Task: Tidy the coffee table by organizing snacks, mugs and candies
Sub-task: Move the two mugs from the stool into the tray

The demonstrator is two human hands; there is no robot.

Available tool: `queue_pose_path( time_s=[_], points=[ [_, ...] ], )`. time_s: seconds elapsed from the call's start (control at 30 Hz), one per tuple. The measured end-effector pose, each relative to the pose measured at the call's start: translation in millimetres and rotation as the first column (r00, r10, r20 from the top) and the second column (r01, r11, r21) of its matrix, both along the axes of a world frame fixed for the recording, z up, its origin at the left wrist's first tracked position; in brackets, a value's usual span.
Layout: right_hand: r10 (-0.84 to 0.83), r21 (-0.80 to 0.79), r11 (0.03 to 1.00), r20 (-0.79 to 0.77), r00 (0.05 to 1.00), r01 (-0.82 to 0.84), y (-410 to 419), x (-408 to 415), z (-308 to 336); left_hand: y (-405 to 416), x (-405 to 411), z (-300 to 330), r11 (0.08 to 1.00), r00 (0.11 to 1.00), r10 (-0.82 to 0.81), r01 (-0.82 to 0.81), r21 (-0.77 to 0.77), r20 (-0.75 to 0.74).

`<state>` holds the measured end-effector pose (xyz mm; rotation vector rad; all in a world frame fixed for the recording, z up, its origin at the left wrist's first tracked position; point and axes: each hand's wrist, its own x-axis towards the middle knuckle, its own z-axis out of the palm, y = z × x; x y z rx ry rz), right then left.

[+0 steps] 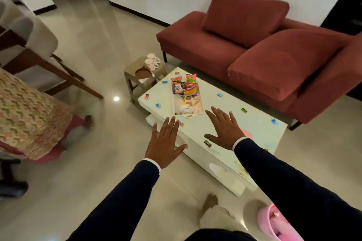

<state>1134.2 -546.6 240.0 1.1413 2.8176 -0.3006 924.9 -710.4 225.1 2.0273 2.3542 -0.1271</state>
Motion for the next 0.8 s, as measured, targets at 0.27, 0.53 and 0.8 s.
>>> queue_pose_path(
  time_s=[0.27,0.53,0.8],
  points=[
    [0.105,-0.039,0.994,-0.035,0.994,-0.107,51,-127,-14,47,-107,-9,0.993,0.993,0.118,-0.118,0.008,0.018],
    [0.184,-0.085,0.978,-0.097,0.978,-0.192,139,-248,-15,129,-215,3,0.985,0.986,0.168,-0.168,-0.049,0.008],
    [0.224,-0.101,0.969,-0.041,0.974,-0.227,200,-369,-22,197,-319,-4,0.982,0.981,0.185,-0.183,-0.034,0.062]
  ],
)
